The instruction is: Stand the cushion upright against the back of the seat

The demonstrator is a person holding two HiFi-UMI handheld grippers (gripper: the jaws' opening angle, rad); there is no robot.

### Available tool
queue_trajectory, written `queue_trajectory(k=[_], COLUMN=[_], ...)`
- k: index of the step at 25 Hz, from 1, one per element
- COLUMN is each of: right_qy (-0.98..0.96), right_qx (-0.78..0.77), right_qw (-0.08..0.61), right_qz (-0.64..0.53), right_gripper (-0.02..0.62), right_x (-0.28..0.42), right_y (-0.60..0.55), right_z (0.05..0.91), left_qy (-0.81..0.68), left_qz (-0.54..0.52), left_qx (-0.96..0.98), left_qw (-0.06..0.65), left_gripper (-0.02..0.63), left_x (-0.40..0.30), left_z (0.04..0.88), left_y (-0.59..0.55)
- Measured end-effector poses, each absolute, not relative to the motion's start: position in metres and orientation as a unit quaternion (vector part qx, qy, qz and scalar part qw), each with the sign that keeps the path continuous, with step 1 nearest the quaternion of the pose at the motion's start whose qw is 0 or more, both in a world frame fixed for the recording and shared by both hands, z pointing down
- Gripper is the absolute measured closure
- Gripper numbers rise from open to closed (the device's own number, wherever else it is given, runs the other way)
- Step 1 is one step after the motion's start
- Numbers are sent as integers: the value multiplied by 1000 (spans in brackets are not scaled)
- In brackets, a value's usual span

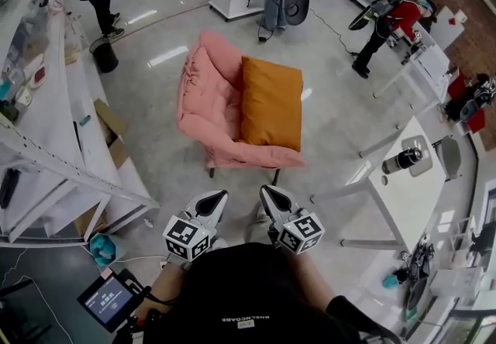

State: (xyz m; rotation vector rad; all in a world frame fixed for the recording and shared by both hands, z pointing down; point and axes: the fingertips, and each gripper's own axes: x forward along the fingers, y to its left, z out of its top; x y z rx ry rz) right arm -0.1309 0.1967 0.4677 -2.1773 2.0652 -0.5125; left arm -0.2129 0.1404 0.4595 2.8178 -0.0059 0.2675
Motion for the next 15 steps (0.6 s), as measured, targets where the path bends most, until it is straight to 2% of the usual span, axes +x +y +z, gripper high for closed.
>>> queue_trajectory(k=[15], right_qy=[685], right_qx=[-698], right_qw=[65], right_qz=[-198], right_gripper=[589], right_x=[-87], right_y=[155], right_z=[488], left_qy=[-71], left_qz=[107], left_qx=[979], left_qw=[160], left_gripper=[586], left_x=[-198], left_z=[476], left_y=[98])
